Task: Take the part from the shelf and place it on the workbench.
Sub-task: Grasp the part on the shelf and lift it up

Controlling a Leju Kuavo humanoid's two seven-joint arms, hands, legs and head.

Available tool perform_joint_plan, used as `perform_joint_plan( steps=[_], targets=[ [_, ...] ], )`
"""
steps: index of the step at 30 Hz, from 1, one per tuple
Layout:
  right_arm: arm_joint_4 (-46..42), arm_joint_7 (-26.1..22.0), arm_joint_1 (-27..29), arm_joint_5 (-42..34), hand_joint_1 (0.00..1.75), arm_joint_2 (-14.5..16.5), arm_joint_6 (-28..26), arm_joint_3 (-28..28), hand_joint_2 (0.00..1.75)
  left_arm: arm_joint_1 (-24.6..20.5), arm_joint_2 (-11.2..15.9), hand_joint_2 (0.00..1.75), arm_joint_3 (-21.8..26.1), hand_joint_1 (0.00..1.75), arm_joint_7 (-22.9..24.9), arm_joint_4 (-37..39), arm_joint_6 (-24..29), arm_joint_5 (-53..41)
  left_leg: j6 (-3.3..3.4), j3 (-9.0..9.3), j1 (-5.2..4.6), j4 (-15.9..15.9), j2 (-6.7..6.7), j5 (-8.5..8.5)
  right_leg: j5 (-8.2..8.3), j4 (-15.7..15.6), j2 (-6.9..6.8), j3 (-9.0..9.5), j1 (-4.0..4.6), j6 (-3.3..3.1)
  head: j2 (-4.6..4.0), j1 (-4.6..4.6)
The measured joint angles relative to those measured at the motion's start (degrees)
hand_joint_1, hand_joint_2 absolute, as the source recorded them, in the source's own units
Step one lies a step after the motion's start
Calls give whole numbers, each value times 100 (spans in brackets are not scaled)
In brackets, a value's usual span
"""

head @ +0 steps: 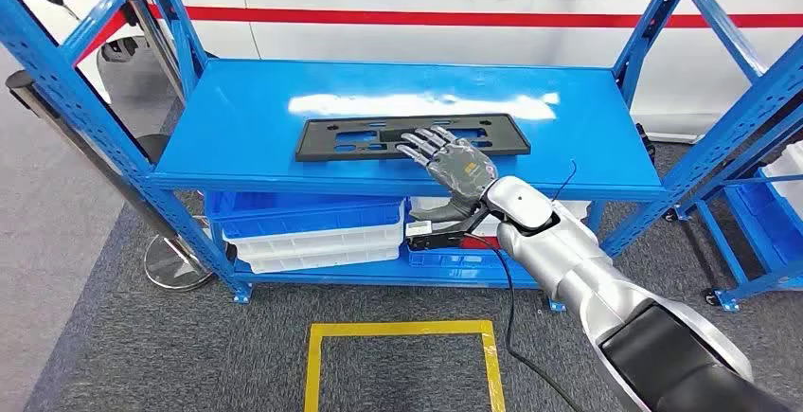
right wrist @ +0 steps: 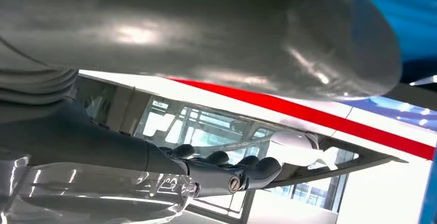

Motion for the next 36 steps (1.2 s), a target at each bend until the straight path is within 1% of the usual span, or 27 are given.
perform_joint_plan(
  steps=[2, 3, 5, 6, 7, 8, 9, 10, 11, 12, 13, 14, 15, 16, 17, 19, 21, 22, 25, 26, 27, 28, 29, 31, 32, 34, 36],
  targets=[
    [7, -21, -4, -4, 0, -4, 25, 18, 0, -14, -2, 0, 4, 0, -26, 8, 8, 6, -42, 24, -7, 1, -12, -75, 50, 19, 10, -21, 19, -32, 0, 4],
    [10, -38, -23, -14, 0, -11, 40, 30, 0, -25, -4, 0, 9, 0, -54, 16, 14, 11, -77, 58, -12, 25, -12, -116, 110, -4, 15, -37, 34, -71, 0, 10],
    [-4, -72, -111, -40, 0, -12, 40, 42, 0, -43, -1, 0, 14, 0, -114, 16, 19, 27, -128, 39, -4, 166, 6, -89, -16, 35, 27, 26, 20, -154, 0, 21],
    [-8, -82, -161, -50, 0, -12, 37, 43, 0, -58, -1, 0, 16, 0, -136, 17, 20, 31, -151, -68, 2, 402, 24, -56, -67, 17, 34, 86, 8, -192, 0, 21],
    [-7, -95, -192, -55, 0, -9, 37, 48, 0, -72, -2, 0, 18, 0, -150, 17, 20, 36, -176, -238, 9, 726, 37, -82, -115, 0, 43, 159, -3, -218, 0, 18],
    [-3, -106, -198, -56, 0, -6, 41, 55, 0, -79, -2, 0, 20, 0, -160, 18, 21, 39, -199, -457, 19, 1098, 50, -187, -176, -12, 47, 230, -5, -236, 0, 17],
    [7, -111, -185, -56, 0, -3, 50, 66, 0, -85, -2, 0, 21, 0, -167, 18, 20, 41, -222, -681, 25, 1417, 56, -377, -236, -15, 47, 298, -5, -243, 0, 14],
    [20, -113, -168, -56, 0, 2, 63, 79, 0, -86, -2, 0, 23, 0, -176, 18, 20, 42, -241, -872, 30, 1623, 58, -574, -292, -13, 48, 361, -4, -244, 0, 15],
    [35, -109, -157, -56, 0, 13, 80, 91, 0, -83, -2, 0, 24, 0, -185, 18, 19, 42, -255, -1016, 33, 1680, 62, -679, -346, -9, 51, 423, -3, -243, 0, 15],
    [51, -105, -155, -58, 0, 28, 96, 101, 0, -78, -2, 0, 25, 0, -192, 18, 17, 40, -260, -1094, 36, 1573, 67, -613, -393, -3, 56, 479, -2, -240, 0, 15],
    [63, -101, -159, -63, 0, 47, 107, 108, 0, -74, -1, 0, 26, 0, -198, 18, 13, 36, -254, -1107, 38, 1310, 73, -364, -436, 1, 62, 535, -2, -233, 0, 15],
    [75, -97, -163, -69, 0, 69, 114, 114, 0, -68, 0, 0, 27, 0, -199, 18, 8, 28, -235, -1078, 38, 924, 83, 11, -476, 2, 68, 585, -1, -221, 0, 15],
    [90, -96, -166, -76, 0, 87, 116, 121, 0, -67, 0, 0, 27, 0, -198, 18, 3, 22, -207, -1044, 28, 596, 93, 314, -501, -1, 70, 624, 1, -205, 0, 15],
    [104, -96, -168, -83, 0, 103, 118, 128, 44, -74, 0, 0, 27, 0, -196, 19, -2, 16, -172, -1012, 10, 345, 102, 521, -515, -5, 71, 642, 2, -183, 0, 15],
    [119, -97, -168, -86, 0, 115, 123, 137, 87, -83, 0, 0, 27, 0, -194, 19, -5, 9, -133, -1003, -9, 212, 106, 626, -523, -9, 69, 648, 1, -155, 0, 15],
    [146, -100, -185, -85, 0, 141, 158, 159, 175, -99, 0, 0, 26, 0, -188, 20, -12, 2, -63, -993, -27, 178, 103, 646, -525, -18, 67, 650, 6, -93, 0, 15],
    [177, -76, -227, -67, 0, 170, 210, 181, 175, -100, -1, 0, 26, 0, -181, 20, -15, -1, -4, -954, 4, 133, 108, 692, -610, 73, 53, 629, 10, -38, 0, 16],
    [200, -37, -253, -35, 0, 184, 235, 195, 175, -108, -2, 0, 26, 0, -181, 20, -15, -2, 22, -932, 21, 107, 112, 705, -728, 260, 44, 549, 12, -15, 0, 16],
    [346, 228, -294, 261, 0, 252, 333, 316, 175, -139, -2, 0, 26, 0, -181, 20, -10, -2, 60, -907, 25, 106, 114, 697, -1225, 1392, 22, 6, -12, 23, 0, 16],
    [412, 324, -297, 384, 0, 279, 374, 386, 175, -141, -2, 0, 26, 0, -181, 20, -7, -1, 61, -905, 25, 117, 111, 686, -1271, 1646, 18, -131, -23, 32, 0, 16],
    [471, 394, -305, 476, 0, 302, 406, 449, 175, -139, -2, 0, 26, 0, -182, 20, -4, -1, 57, -903, 27, 133, 105, 672, -1203, 1672, 14, -158, -34, 37, 0, 16],
    [519, 446, -325, 539, 0, 322, 428, 504, 175, -136, -2, 0, 27, 0, -183, 20, -2, -1, 47, -901, 29, 158, 100, 650, -1039, 1459, 9, -66, -46, 37, 0, 16],
    [564, 494, -363, 596, 0, 342, 449, 557, 175, -133, -3, 0, 28, 0, -184, 20, -1, -1, 31, -900, 29, 193, 96, 619, -825, 1068, 3, 119, -55, 34, 0, 17],
    [650, 631, -488, 766, 0, 389, 550, 672, 175, -135, -3, 0, 29, 0, -186, 20, 4, 0, -26, -916, 9, 266, 97, 549, -600, 377, -3, 462, -49, 14, 0, 16],
    [700, 712, -547, 875, 0, 416, 631, 754, 175, -137, -3, 0, 29, 0, -188, 20, 9, 1, -57, -924, -2, 291, 99, 522, -583, 212, -2, 541, -39, -4, 0, 15],
    [797, 841, -622, 1052, 0, 458, 814, 927, 175, -141, -2, 0, 29, 0, -194, 20, 16, 2, -118, -923, -4, 301, 102, 496, -621, 172, 9, 557, -14, -56, 0, 14],
    [868, 918, -692, 1099, 0, 484, 990, 1036, 175, -136, -1, 0, 29, 0, -200, 20, 17, 3, -182, -930, 9, 369, 106, 422, -629, 151, 3, 589, -27, -128, 0, 14]
  ],
)
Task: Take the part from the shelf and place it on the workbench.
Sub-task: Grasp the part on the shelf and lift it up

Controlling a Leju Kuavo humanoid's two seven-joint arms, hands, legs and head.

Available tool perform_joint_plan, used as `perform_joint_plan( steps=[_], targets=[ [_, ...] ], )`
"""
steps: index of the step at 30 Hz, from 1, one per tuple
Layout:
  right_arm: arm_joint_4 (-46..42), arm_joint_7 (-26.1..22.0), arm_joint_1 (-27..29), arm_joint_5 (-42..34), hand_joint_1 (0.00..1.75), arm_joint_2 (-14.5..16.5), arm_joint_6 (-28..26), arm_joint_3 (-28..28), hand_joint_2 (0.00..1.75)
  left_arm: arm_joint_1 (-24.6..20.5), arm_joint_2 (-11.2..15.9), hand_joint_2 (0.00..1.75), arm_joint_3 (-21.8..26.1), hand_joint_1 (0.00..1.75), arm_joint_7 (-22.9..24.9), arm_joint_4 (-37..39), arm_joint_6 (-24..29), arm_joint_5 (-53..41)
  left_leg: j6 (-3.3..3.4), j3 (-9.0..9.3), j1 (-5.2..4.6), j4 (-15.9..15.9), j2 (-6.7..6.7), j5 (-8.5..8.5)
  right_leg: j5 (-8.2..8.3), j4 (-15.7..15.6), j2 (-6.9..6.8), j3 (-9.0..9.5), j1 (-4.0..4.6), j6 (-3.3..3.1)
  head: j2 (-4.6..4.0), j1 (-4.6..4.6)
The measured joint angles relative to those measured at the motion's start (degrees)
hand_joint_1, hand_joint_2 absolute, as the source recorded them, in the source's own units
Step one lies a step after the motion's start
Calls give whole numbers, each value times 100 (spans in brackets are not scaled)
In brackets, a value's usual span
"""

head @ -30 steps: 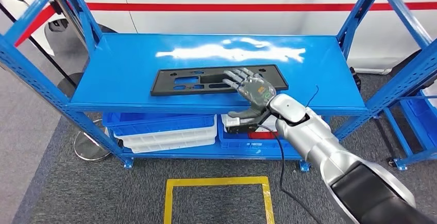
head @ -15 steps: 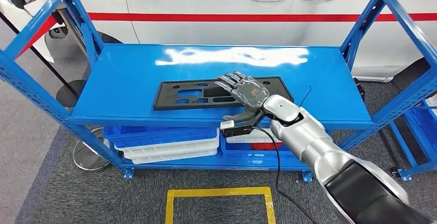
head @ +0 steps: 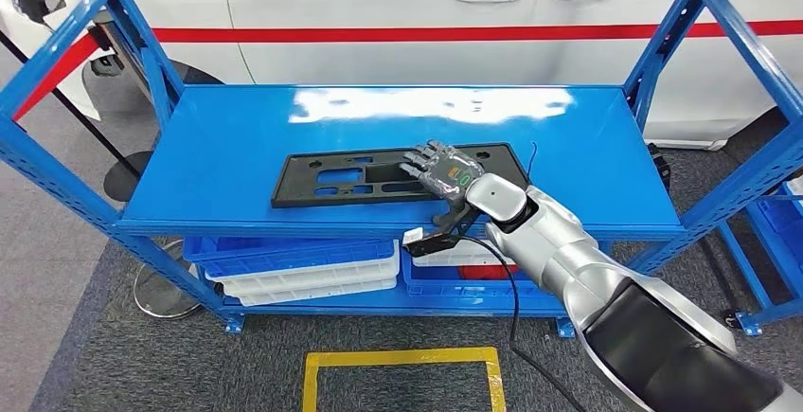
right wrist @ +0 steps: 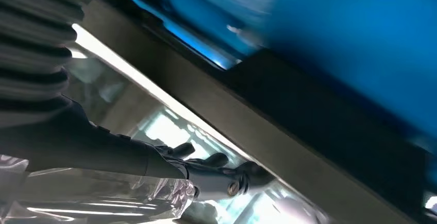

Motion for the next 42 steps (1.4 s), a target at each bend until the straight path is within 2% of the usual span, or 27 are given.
perform_joint_plan(
  steps=[2, 4, 5, 6, 7, 9, 11, 14, 16, 17, 19, 20, 21, 22, 25, 26, 28, 30, 31, 32, 35, 36, 37, 38, 39, 41, 42],
  targets=[
    [60, 51, -69, 6, 0, 34, 124, 65, 175, 3, 1, 0, 0, 0, -3, 0, 0, -1, -60, -189, 14, 442, 5, -260, -6, -23, -5, 35, -17, -64, 0, -1],
    [107, 62, -87, 8, 0, 54, 158, 114, 175, 8, 1, 0, 0, 0, -3, 0, 0, -1, -96, -582, 27, 1214, 7, -591, -20, -22, -4, 44, -4, -91, 0, -1],
    [127, 63, -88, 8, 0, 62, 159, 133, 175, 14, 1, 0, 1, 0, -3, 0, 0, -1, -104, -747, 31, 1505, 7, -662, -25, -20, -4, 50, 3, -96, 0, -1],
    [146, 64, -91, 8, 43, 70, 159, 152, 175, 21, 1, 0, 1, 0, -3, 0, 0, -1, -103, -820, 31, 1597, 7, -616, -32, -17, -2, 59, 8, -98, 0, -1],
    [164, 64, -96, 8, 86, 79, 159, 168, 175, 26, 1, 0, 1, 0, -3, 0, 0, -1, -94, -787, 31, 1468, 7, -466, -38, -15, 0, 71, 11, -95, 0, -1],
    [201, 66, -105, 8, 172, 90, 164, 189, 175, 28, 2, 0, 2, 0, -3, 0, 0, 0, -43, -469, 28, 701, 7, -30, -53, -6, 4, 94, 15, -77, 0, -1],
    [229, 74, -115, 4, 174, 92, 190, 192, 175, 22, 3, 0, 2, 0, -5, 0, -1, -1, 24, -208, 3, 100, 6, 191, -58, 7, 9, 90, 29, -34, 0, -1],
    [260, 82, -125, -29, 175, 91, 243, 198, 175, 24, 2, 0, 2, 0, -8, 0, -4, -3, 120, -162, -15, -33, 4, 233, -40, -6, 13, 78, 33, 69, 0, 1],
    [266, 82, -134, -111, 175, 84, 248, 202, 175, 25, -2, 0, 2, 0, -9, 0, -10, -4, 192, -144, 9, -92, 9, 284, -152, 128, 11, 18, 27, 129, 0, 1],
    [267, 81, -137, -167, 175, 80, 243, 203, 175, 24, -3, 0, 2, 0, -10, 0, -14, -4, 219, -136, 23, -118, 15, 304, -290, 336, 10, -75, 24, 150, 0, 1],
    [267, 52, -127, -314, 175, 69, 237, 201, 175, 23, -3, 0, 2, 0, -16, 0, -31, -4, 240, -143, 17, -122, 21, 309, -664, 1081, 9, -416, 8, 179, 0, 2],
    [266, 8, -115, -413, 175, 63, 245, 195, 175, 23, -2, 0, 2, 0, -23, 0, -51, -4, 241, -145, 15, -119, 23, 307, -775, 1412, 7, -571, 1, 194, 0, 2],
    [265, -64, -104, -541, 175, 56, 263, 179, 175, 23, -2, 0, 2, 0, -36, 0, -82, -4, 241, -144, 14, -115, 24, 304, -798, 1605, 5, -661, -5, 206, 0, 2],
    [258, -166, -96, -699, 175, 50, 299, 147, 175, 22, -2, 0, 2, 0, -54, 0, -122, -4, 237, -139, 15, -108, 22, 297, -702, 1552, 2, -633, -12, 212, 0, 2],
    [185, -639, -86, -1344, 175, 37, 485, -60, 175, 18, -3, 0, 2, 0, -118, 0, -217, -4, 188, -126, 6, -53, 13, 242, -179, 457, -11, -96, -14, 180, 0, 2],
    [127, -872, -64, -1674, 175, 36, 572, -165, 175, 14, -3, 0, 2, 0, -133, 0, -229, 0, 162, -134, -3, -32, 10, 223, -101, 180, -13, 36, -6, 156, 0, 1],
    [-129, -1503, 81, -2811, 175, 45, 922, -525, 175, 7, -3, 0, 4, 0, -159, 0, -228, 27, 104, -149, -13, -17, 7, 204, -114, 35, -10, 102, 26, 97, 0, 1],
    [-656, -2011, 304, -4592, 175, 77, 1519, -1079, 175, 10, -1, 0, 20, 0, -189, 0, -204, 84, 35, -146, 8, 4, 10, 160, -105, 11, -1, 111, 25, 17, 0, 1],
    [-1008, -2074, 381, -5642, 175, 101, 1846, -1376, 175, 10, 0, 0, 36, 0, -214, 0, -189, 120, -4, -178, 19, 99, 11, 83, -100, -4, 5, 120, 18, -25, 0, 1],
    [-1395, -2003, 430, -6699, 175, 126, 2169, -1646, 175, 6, 1, 0, 60, 0, -246, 0, -178, 165, -36, -261, 27, 301, 14, -52, -98, -18, 11, 131, 5, -58, 0, 0],
    [-2610, -1356, 610, -9699, 175, 138, 2908, -2340, 175, -11, 1, 0, 170, 0, -385, 0, -152, 327, -99, -762, 42, 1375, 16, -565, -115, -16, -5, 146, 7, -98, 0, -1],
    [-3007, -1094, 691, -10554, 175, 125, 3053, -2546, 175, -11, 1, 0, 215, 0, -427, 0, -140, 376, -108, -872, 43, 1590, 16, -606, -120, -13, -17, 146, 10, -98, 0, -1],
    [-3369, -886, 761, -11252, 175, 106, 3163, -2732, 175, -8, 1, 0, 255, 0, -460, 0, -127, 415, -107, -879, 43, 1583, 16, -526, -126, -8, -27, 146, 11, -93, 0, -1],
    [-3708, -734, 818, -11789, 175, 78, 3252, -2904, 175, -6, 1, 0, 288, 0, -486, 0, -115, 439, -97, -774, 43, 1351, 17, -347, -132, -1, -32, 148, 11, -83, 0, -1],
    [-4020, -654, 867, -12139, 175, 49, 3321, -3060, 175, -5, 1, 0, 315, 0, -508, 0, -106, 452, -75, -589, 43, 955, 17, -116, -140, 7, -36, 150, 11, -70, 0, -1],
    [-4505, -609, 948, -12405, 175, 1, 3390, -3277, 175, -8, 2, 0, 356, 0, -535, 0, -96, 465, -8, -252, 27, 251, 15, 152, -145, 23, -24, 141, 18, -35, 0, -1],
    [-4696, -600, 993, -12439, 175, -15, 3413, -3345, 175, -12, 3, 0, 379, 0, -542, 0, -92, 469, 24, -169, 12, 71, 14, 181, -139, 26, -10, 128, 20, -9, 0, 0]
  ],
)
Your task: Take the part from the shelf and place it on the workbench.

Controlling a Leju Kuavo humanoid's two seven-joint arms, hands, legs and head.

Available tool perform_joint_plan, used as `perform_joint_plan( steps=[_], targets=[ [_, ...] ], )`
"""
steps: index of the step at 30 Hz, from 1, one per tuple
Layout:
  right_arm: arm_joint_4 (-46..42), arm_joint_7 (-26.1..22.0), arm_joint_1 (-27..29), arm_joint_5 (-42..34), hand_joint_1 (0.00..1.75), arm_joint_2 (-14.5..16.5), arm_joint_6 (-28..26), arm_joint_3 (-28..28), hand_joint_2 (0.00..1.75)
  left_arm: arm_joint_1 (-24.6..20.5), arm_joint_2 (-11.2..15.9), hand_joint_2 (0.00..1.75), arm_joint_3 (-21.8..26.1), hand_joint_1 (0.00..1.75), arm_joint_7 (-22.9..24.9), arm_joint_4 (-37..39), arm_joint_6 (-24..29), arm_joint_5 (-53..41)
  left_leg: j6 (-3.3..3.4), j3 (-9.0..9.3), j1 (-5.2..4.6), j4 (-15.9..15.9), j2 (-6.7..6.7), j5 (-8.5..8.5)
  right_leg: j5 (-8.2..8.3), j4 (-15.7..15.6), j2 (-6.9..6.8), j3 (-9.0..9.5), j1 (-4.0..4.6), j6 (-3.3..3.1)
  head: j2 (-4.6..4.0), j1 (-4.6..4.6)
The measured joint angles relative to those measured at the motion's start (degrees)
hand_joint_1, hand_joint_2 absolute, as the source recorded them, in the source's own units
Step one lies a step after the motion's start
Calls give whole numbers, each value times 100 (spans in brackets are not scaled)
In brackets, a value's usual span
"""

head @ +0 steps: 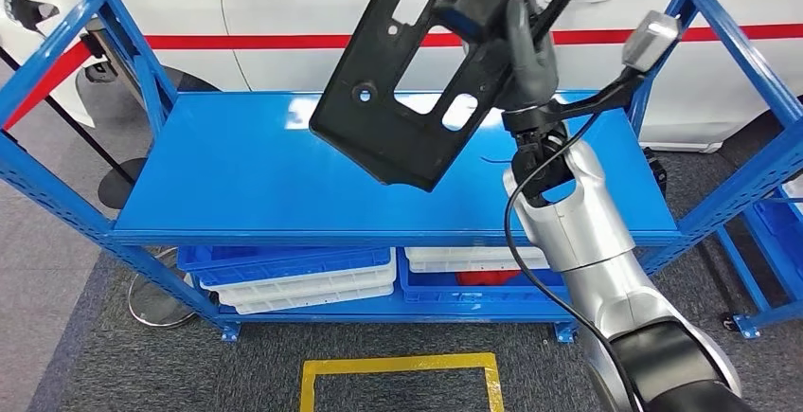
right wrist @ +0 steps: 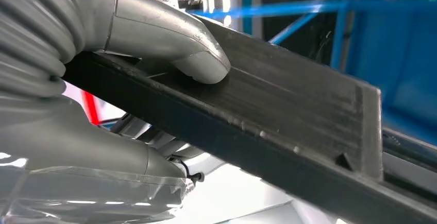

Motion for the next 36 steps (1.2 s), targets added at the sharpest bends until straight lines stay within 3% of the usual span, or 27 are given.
perform_joint_plan(
  steps=[3, 5, 8, 9, 10, 11, 13, 15, 18, 20, 23, 24, 25, 26, 28, 30, 34, 36],
  targets=[
    [-372, 33, 161, -7, 175, -50, 34, -87, 175, -21, 1, 0, 45, 0, -23, 0, 13, 8, 92, 37, -14, -102, 4, 0, 18, -13, 28, -16, -7, 105, 0, 1],
    [-550, -6, 237, 35, 175, -92, 46, -129, 175, -36, -3, 0, 49, 0, -90, 0, 13, 12, 166, 58, 10, -157, 8, 44, -130, 181, 24, -101, -13, 161, 0, 1],
    [-852, -110, 418, 240, 175, -154, 89, -176, 175, -43, -6, 0, 53, 0, -204, 0, 72, 6, 215, 64, 16, -175, 5, 57, -615, 1185, 20, -574, -23, 200, 0, 1],
    [-945, -123, 521, 328, 175, -173, 111, -181, 175, -42, -6, 0, 52, 0, -223, 0, 144, -21, 217, 68, 16, -171, 3, 51, -679, 1454, 19, -713, -28, 210, 0, 2],
    [-1027, -127, 625, 408, 175, -187, 127, -184, 175, -42, -7, 0, 49, 0, -237, 0, 239, -58, 216, 71, 17, -164, 0, 43, -642, 1538, 17, -769, -36, 216, 0, 2],
    [-1098, -127, 712, 474, 175, -197, 138, -184, 175, -44, -8, 0, 43, 0, -259, 0, 332, -93, 208, 75, 17, -152, -3, 31, -497, 1386, 14, -711, -46, 218, 0, 2],
    [-1209, -135, 802, 566, 175, -210, 143, -184, 175, -53, -13, 0, 34, 0, -327, 0, 449, -134, 171, 75, 13, -106, -6, -13, -136, 663, 6, -370, -60, 204, 0, 2],
    [-1289, -176, 849, 719, 175, -224, 111, -184, 175, -79, -15, 0, 32, 0, -445, 0, 509, -125, 114, 59, -9, -53, -7, -62, 17, 153, 4, -133, -44, 163, 0, 1],
    [-1352, -338, 981, 1249, 175, -270, -45, -184, 175, -119, -14, 0, 39, 0, -668, 0, 558, -13, 27, 56, -16, -46, -8, -98, 4, 70, 7, -102, -25, 71, 0, 1],
    [-1356, -409, 1046, 1576, 175, -294, -78, -177, 175, -140, -13, 0, 54, 0, -596, 0, 599, 75, -34, -6, -7, 136, -5, -256, 22, 47, -4, -82, -47, 2, 0, 0],
    [-1354, -447, 1152, 1877, 175, -311, -102, -130, 175, -166, -13, 0, 131, 0, -401, 0, 604, 223, -97, -434, 14, 1153, -2, -821, 36, 39, -14, -74, -50, -44, 0, -1],
    [-1354, -452, 1209, 1934, 175, -320, -128, -107, 175, -166, -13, 0, 159, 0, -368, 0, 591, 241, -105, -570, 18, 1461, -2, -934, 36, 41, -14, -76, -42, -46, 0, -1],
    [-1354, -455, 1268, 1978, 175, -330, -156, -85, 175, -163, -13, 0, 178, 0, -343, 0, 578, 247, -103, -626, 19, 1593, -2, -938, 36, 42, -15, -78, -34, -47, 0, -1],
    [-1354, -458, 1320, 2008, 175, -338, -182, -67, 175, -159, -11, 0, 188, 0, -322, 0, 565, 244, -91, -578, 18, 1502, -2, -834, 37, 45, -15, -79, -26, -46, 0, -1],
    [-1372, -468, 1388, 2067, 175, -356, -244, -44, 175, -160, -4, 0, 195, 0, -270, 0, 538, 234, -23, -211, 6, 762, -3, -441, 42, 48, -14, -75, -13, -40, 0, -1],
    [-1401, -483, 1425, 2114, 175, -375, -287, -36, 175, -162, 8, 0, 201, 0, -207, 0, 515, 221, 45, 115, -29, 96, -3, -182, 65, 56, -12, -85, 0, -4, 0, -1],
    [-1412, -484, 1478, 2162, 175, -393, -349, 8, 175, -112, 14, 0, 208, 0, -76, 1, 413, 132, 144, 134, -48, -92, 3, -34, 94, 61, -7, -134, -14, 138, 0, 0],
    [-1410, -483, 1486, 2171, 175, -410, -392, 25, 175, -90, 14, 0, 205, 0, -13, 2, 335, 67, 221, 70, -21, -151, 22, 80, -204, 326, -5, -249, -21, 184, 0, 1]
  ],
)
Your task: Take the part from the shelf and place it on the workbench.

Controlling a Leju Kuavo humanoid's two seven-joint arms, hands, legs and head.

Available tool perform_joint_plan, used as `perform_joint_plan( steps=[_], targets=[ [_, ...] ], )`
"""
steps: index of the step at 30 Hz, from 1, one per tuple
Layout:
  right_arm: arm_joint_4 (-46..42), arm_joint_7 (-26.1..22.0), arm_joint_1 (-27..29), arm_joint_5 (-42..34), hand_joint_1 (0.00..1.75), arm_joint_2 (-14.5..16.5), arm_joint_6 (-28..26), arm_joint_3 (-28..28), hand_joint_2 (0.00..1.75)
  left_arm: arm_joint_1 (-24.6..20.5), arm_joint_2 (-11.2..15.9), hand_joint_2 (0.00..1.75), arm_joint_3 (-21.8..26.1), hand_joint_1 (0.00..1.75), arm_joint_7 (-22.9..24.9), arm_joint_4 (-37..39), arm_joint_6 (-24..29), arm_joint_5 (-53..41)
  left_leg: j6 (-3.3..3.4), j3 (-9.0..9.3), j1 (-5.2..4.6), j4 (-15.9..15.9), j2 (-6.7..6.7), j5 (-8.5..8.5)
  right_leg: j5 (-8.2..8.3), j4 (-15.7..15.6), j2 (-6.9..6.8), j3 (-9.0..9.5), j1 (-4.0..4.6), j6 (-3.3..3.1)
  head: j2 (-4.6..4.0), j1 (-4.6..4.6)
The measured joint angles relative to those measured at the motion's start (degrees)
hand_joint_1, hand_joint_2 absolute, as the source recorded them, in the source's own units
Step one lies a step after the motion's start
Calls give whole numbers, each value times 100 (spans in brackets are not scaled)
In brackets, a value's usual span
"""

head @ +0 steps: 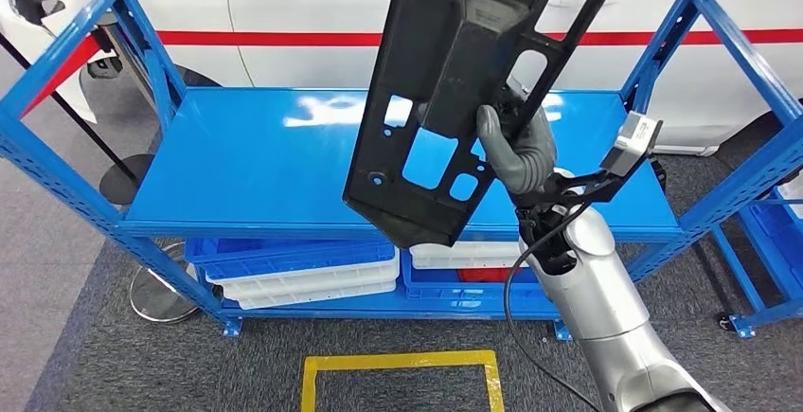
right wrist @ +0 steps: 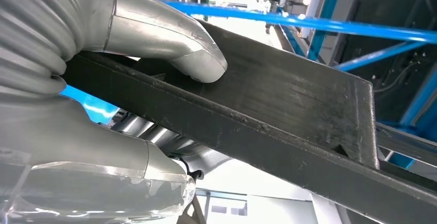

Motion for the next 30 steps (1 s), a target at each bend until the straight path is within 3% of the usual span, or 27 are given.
perform_joint_plan(
  steps=[3, 4, 5, 7, 9, 10, 13, 14, 15, 17, 18, 19, 20, 21, 23, 25, 26, 28, 30],
  targets=[
    [8, -14, 60, 9, 175, -21, -31, 21, 175, 13, 0, 0, -13, 0, 78, 0, -74, -72, 40, -177, -7, 12, 6, 124, -671, 1006, -3, -310, -14, 46, 0, 0],
    [9, -21, 93, 13, 175, -24, -44, 28, 175, 21, 0, 0, -18, 0, 106, 0, -90, -91, 37, -243, -7, 27, 6, 163, -736, 1210, -3, -326, -17, 63, 0, 0],
    [10, -27, 121, 16, 175, -26, -56, 32, 175, 28, 0, 0, -22, 0, 135, 0, -104, -102, 27, -313, -6, 48, 5, 201, -692, 1223, -3, -247, -24, 75, 0, 1],
    [10, -37, 144, 18, 175, -28, -72, 35, 175, 34, 0, 0, -25, 0, 181, 0, -126, -112, -5, -447, -4, 108, 3, 266, -427, 678, -4, 199, -45, 78, 0, 0],
    [9, -46, 139, 26, 175, -27, -68, 40, 175, 34, 1, 0, -25, 0, 195, 0, -150, -107, -63, -544, -14, 156, -2, 327, -315, -16, 2, 656, -32, 38, 0, -1],
    [9, -52, 135, 33, 175, -26, -60, 45, 175, 35, 1, 0, -25, 0, 194, 0, -161, -102, -96, -566, -18, 167, -5, 362, -316, -213, 6, 767, -17, 8, 0, -2],
    [13, -62, 125, 64, 175, -27, -22, 60, 175, 49, 3, 0, -25, 0, 193, 0, -191, -91, -203, -596, -13, 147, -16, 458, -228, -292, -6, 716, -1, -116, 0, -2],
    [15, -65, 122, 72, 175, -27, -11, 63, 175, 55, 4, 0, -25, 0, 193, 0, -198, -90, -235, -637, -7, 204, -21, 365, -167, -304, -19, 669, -11, -169, 0, -1],
    [17, -67, 121, 77, 175, -27, -3, 67, 175, 62, 5, 0, -25, 0, 193, 0, -204, -90, -264, -700, 0, 358, -24, 166, -98, -323, -32, 608, -27, -215, 0, -2],
    [19, -71, 121, 84, 175, -26, 3, 72, 175, 64, 6, 0, -25, 0, 193, 0, -212, -90, -309, -888, 21, 1013, -22, -441, 42, -329, -42, 445, -27, -266, 0, -2],
    [21, -71, 126, 86, 175, -26, 2, 73, 175, 64, 6, 0, -25, 0, 193, 0, -215, -91, -327, -962, 29, 1399, -21, -669, 112, -326, -43, 353, -22, -270, 0, -3],
    [22, -71, 132, 86, 175, -26, 2, 74, 175, 63, 7, 0, -25, 0, 193, 0, -216, -91, -339, -986, 33, 1704, -21, -770, 182, -322, -44, 258, -16, -269, 0, -3],
    [23, -70, 139, 86, 175, -26, 2, 75, 175, 62, 6, 0, -25, 0, 193, 0, -218, -92, -340, -928, 35, 1841, -20, -729, 249, -319, -45, 169, -10, -264, 0, -3],
    [23, -70, 145, 86, 175, -26, 2, 76, 175, 62, 6, 0, -25, 0, 193, 0, -219, -93, -331, -776, 35, 1785, -21, -591, 313, -316, -46, 85, -4, -256, 0, -3],
    [23, -70, 146, 86, 175, -26, 2, 76, 175, 53, 11, 0, -25, 0, 193, -1, -221, -94, -264, -183, 22, 1119, -22, -369, 435, -313, -46, -47, 9, -231, 0, -3],
    [22, -71, 140, 86, 175, -27, 2, 75, 175, 39, 22, 0, -25, 0, 193, -2, -222, -95, -194, 417, -15, 261, -22, -454, 550, -320, -54, -111, 15, -180, 0, -2],
    [21, -72, 137, 87, 175, -28, 3, 75, 175, 34, 27, 0, -25, 0, 193, -2, -224, -95, -169, 565, -39, 11, -23, -521, 608, -333, -61, -120, 7, -145, 0, -3],
    [23, -73, 137, 88, 175, -31, 4, 76, 175, 38, 26, 0, -25, 0, 193, -1, -240, -100, -129, 553, -46, -95, -18, -455, 709, -378, -68, -127, -7, -74, 0, -4],
    [27, -80, 138, 85, 175, -50, 9, 69, 175, 45, 21, 0, -26, 0, 201, 1, -271, -108, -50, 466, -20, -137, 8, -304, 525, -279, -46, -199, -12, -23, 0, -4]
  ],
)
